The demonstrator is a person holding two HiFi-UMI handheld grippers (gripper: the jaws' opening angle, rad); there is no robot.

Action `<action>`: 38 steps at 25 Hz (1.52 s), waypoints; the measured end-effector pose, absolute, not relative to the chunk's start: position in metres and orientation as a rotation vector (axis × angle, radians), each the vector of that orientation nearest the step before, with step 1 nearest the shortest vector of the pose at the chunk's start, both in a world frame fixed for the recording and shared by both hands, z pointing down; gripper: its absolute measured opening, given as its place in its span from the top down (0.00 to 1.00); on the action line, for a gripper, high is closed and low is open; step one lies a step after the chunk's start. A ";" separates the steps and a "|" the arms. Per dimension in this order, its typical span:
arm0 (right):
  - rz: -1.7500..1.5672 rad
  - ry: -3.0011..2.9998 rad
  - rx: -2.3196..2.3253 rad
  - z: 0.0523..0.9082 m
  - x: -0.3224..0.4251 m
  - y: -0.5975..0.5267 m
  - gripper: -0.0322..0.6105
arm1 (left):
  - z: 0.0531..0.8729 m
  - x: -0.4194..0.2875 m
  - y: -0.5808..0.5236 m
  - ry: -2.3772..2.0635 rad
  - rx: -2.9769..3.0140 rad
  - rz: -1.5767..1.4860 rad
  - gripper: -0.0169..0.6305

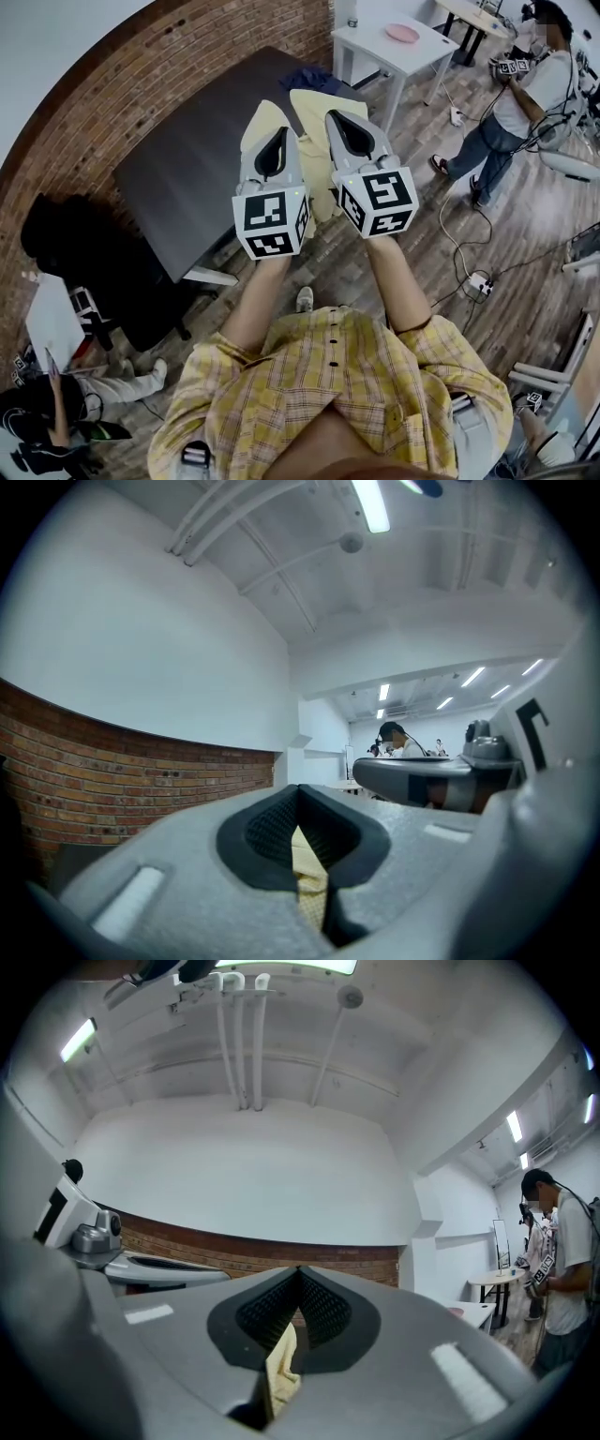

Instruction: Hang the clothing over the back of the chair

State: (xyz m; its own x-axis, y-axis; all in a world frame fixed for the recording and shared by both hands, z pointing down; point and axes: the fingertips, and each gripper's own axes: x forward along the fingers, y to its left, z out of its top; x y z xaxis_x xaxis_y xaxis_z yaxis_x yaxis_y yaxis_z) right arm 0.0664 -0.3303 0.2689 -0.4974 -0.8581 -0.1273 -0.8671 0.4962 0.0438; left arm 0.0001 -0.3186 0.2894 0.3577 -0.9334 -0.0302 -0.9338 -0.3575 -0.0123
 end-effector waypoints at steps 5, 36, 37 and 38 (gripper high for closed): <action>0.157 2.621 -1.564 0.280 0.077 -0.313 0.96 | 0.298 0.009 -0.305 1.731 -2.584 0.025 0.98; 0.124 2.542 -1.735 0.336 0.099 -0.267 0.96 | 0.338 0.028 -0.262 1.662 -2.570 -0.025 0.98; 0.123 2.542 -1.737 0.337 0.100 -0.267 0.96 | 0.339 0.029 -0.261 1.662 -2.570 -0.024 0.98; 0.121 2.543 -1.737 0.338 0.101 -0.267 0.96 | 0.339 0.031 -0.260 1.660 -2.570 -0.024 0.98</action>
